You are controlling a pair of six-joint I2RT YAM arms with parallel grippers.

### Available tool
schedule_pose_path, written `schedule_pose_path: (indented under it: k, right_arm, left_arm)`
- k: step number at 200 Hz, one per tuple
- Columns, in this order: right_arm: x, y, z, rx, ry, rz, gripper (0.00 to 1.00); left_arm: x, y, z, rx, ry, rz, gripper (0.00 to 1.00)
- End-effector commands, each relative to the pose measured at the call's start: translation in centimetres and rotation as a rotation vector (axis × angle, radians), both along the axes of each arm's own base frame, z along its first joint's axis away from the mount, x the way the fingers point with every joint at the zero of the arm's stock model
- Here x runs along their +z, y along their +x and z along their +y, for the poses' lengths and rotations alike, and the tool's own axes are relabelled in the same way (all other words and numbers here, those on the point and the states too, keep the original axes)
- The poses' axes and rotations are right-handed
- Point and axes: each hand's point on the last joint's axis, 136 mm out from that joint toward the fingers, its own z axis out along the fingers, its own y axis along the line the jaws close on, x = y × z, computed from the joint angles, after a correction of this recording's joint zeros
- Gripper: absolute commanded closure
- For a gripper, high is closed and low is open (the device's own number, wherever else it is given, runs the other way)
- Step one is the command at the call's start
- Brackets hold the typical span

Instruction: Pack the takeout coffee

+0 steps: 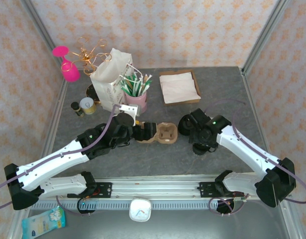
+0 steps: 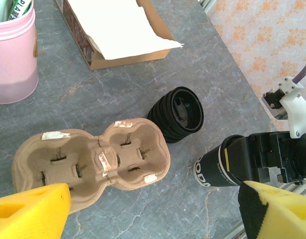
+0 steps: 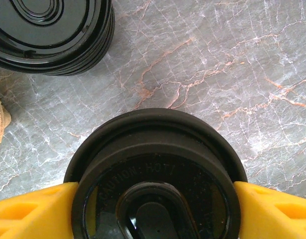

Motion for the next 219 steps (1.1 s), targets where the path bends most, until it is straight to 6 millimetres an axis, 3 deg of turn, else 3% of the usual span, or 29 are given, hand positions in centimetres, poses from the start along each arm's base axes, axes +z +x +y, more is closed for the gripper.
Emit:
schedule_pose_path:
  k: [1, 54, 102, 141, 189, 219]
  right_arm:
    - [-0.6, -0.6, -0.8, 0.002, -0.036, 0.034, 0.18]
    - [2.4, -0.1, -0.8, -0.002, -0.018, -0.024, 0.06]
    - [4.8, 0.7, 0.2, 0.02, 0.025, -0.06, 0.0]
    - [7.6, 2.2, 3.6, 0.104, 0.122, -0.143, 0.0]
    - [7.7, 3.8, 7.7, 0.186, 0.179, -0.167, 0.0]
    - [7.9, 4.5, 9.2, 0.209, 0.219, -0.184, 0.0]
  left_arm:
    - [1.2, 0.4, 0.0, -0.001, -0.012, -0.031, 0.12]
    - [1.5, 0.4, 1.6, 0.051, 0.042, -0.01, 0.12]
    - [1.6, 0.2, 4.6, 0.125, 0.168, 0.013, 0.15]
    - [0.4, 0.8, 7.0, 0.163, 0.324, 0.067, 0.19]
    - [-1.7, 2.0, 7.3, 0.132, 0.39, 0.137, 0.22]
    - [-3.7, 3.0, 7.4, 0.111, 0.459, 0.191, 0.28]
